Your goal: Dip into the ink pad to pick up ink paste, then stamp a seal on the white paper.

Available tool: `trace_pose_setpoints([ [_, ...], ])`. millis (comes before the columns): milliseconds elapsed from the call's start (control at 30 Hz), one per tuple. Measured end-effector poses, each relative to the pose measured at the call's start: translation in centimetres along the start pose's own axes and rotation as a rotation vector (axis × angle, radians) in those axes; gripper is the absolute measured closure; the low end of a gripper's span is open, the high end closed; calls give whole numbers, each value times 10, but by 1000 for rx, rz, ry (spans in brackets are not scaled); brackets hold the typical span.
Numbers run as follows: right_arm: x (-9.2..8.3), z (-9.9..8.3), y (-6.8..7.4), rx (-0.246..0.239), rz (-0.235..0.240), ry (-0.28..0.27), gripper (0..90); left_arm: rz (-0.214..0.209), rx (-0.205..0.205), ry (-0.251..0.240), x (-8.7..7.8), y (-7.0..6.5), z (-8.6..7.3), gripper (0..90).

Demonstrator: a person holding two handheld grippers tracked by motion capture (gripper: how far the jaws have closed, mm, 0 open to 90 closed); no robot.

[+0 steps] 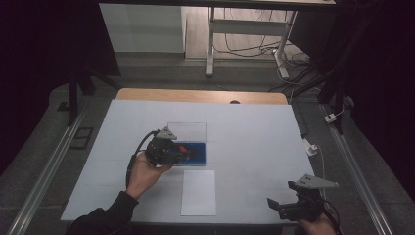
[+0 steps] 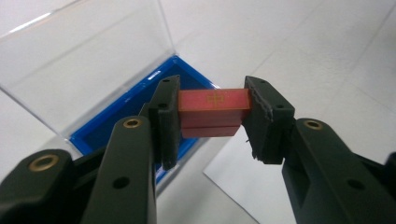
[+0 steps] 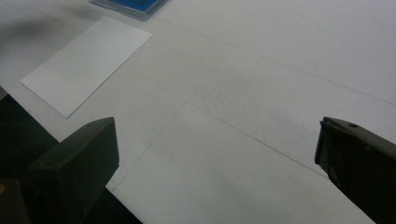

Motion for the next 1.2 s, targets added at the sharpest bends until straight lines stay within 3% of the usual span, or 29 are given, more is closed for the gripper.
trace_pose_setpoints([
  [667,0,0,0,-2,4,1,0,-66,71,3,-8,-48,-2,582],
  [1200,0,0,0,2,8,1,0,-79,81,53,11,-65,-7,583],
])
Point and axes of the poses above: each handheld gripper's, and its own axes: x roughly forward along the jaws, z roughly out of its top, y roughly to its left, the point moved 9 cm from there along x, roughly forward along the jaws, and after that the axes turned 14 degrees about x, right-handed, at the moved point
